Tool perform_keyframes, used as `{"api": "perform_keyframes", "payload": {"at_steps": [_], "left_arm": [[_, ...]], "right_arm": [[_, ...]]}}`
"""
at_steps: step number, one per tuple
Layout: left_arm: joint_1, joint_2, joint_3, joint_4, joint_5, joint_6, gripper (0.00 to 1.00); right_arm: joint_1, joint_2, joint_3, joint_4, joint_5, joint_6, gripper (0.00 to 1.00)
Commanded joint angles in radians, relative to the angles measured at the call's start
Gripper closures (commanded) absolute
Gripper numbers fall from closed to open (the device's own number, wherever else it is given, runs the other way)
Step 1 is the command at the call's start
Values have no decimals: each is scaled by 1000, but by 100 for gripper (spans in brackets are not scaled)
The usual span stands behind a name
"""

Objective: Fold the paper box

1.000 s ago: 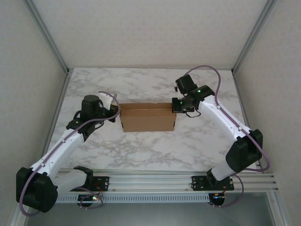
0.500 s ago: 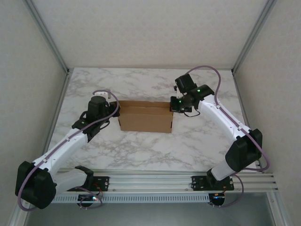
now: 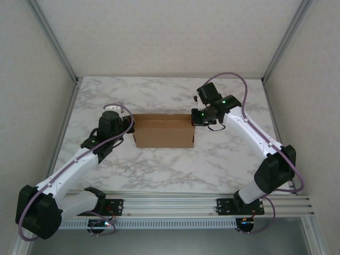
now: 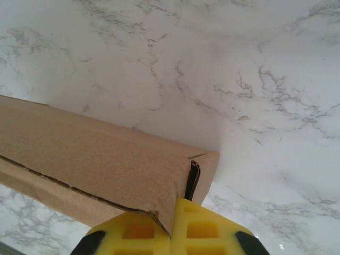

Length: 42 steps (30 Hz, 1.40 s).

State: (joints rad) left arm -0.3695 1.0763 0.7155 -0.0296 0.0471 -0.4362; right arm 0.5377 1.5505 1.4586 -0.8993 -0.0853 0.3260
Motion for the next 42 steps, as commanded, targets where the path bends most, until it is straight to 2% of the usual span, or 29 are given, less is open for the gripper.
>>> {"api": "perform_keyframes", "payload": {"at_steps": [1,12,20,29,42], "left_arm": [[-8,-22,-19,-28,-36,26,100],[-20,-42,-38,-21,-93,86,100],[-26,-41,-76,17,-87,81,100],[-67,-73,-120,34,-135,138,100],[-100,-106,-175,78,-182,28,100]], "right_arm": [[8,-15,19,13,28,-63,100],[8,-25,-12,30,26,-70,100],[9,-29,-19,42,20,-66,100],[8,-21,-31,79,40,-65,100],[10,-80,-159,235,54,-16,100]]}}
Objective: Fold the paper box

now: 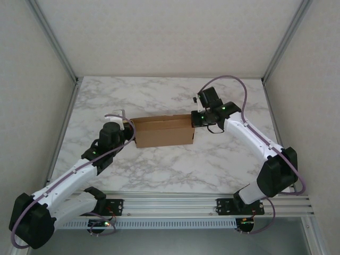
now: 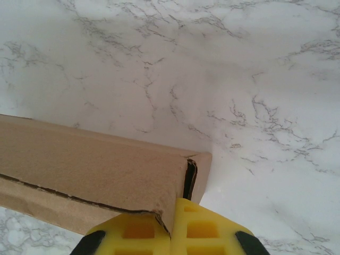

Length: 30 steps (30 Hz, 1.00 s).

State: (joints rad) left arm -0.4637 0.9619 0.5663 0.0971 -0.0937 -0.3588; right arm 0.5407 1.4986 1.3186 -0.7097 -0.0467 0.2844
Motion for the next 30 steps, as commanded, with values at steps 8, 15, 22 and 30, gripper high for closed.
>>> {"api": "perform_keyframes", "payload": {"at_steps": [8,15,22,30], "left_arm": [[-6,31,-14,-39,-51,-94,100],[-10,69,-31,-63,-121,-89,100],[-51,84,-38,-94,-182,-134,100],[-109,53,-100,-69,-261,-202,100]], "right_arm": [[7,-22,-20,42,17,25,100],[8,-35,-28,42,24,19,100],[7,-46,-61,77,27,26,100],[23,-108,-173,211,54,37,100]]}}
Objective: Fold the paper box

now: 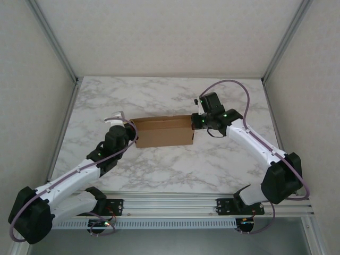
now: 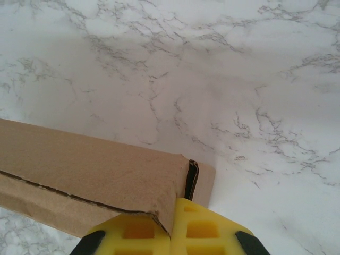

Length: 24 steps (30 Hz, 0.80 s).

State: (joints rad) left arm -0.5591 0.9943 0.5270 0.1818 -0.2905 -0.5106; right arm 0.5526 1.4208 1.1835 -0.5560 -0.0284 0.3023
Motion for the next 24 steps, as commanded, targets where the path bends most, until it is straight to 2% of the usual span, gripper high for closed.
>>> {"api": "perform_keyframes", "payload": {"at_steps": [1,10,15,20,23,24], "left_arm": [[-19,21,-62,-152,-72,-49,100],[-31,18,-80,-142,-109,-45,100],[-32,25,-84,-140,-116,-30,100],[-32,40,-61,-154,-129,-4,100],[-35,40,-59,-147,-122,24,100],[-36,41,-55,-147,-123,29,100]], "right_arm": [[15,-39,-52,75,44,21,100],[50,-71,-142,160,97,27,98],[50,-109,-136,155,106,10,77],[50,-126,-77,123,84,22,65],[50,-139,-58,119,58,26,56],[50,-149,-55,119,45,26,50]]}}
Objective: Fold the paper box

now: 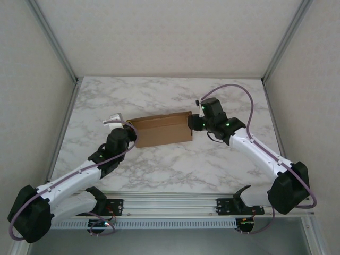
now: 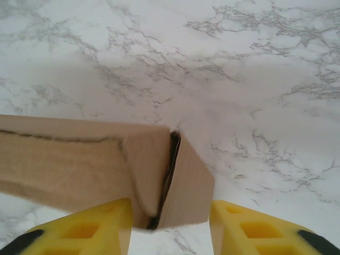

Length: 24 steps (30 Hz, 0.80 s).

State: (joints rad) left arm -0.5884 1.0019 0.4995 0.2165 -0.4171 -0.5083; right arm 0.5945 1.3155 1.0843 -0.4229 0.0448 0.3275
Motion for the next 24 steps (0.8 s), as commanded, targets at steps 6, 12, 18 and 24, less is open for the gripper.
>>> {"api": "perform_keyframes", "payload": {"at_steps": [6,12,18,24], "left_arm": [[-23,67,-3,-189,-5,52,100],[-48,105,24,-191,-25,87,100],[-77,128,38,-189,-45,128,100],[-84,133,33,-184,-53,134,100]], "right_arm": [[3,-93,55,-10,-119,-26,31],[-50,-89,116,-50,-83,111,34],[-104,66,304,-225,-47,283,47],[-120,149,335,-202,-63,321,52]]}}
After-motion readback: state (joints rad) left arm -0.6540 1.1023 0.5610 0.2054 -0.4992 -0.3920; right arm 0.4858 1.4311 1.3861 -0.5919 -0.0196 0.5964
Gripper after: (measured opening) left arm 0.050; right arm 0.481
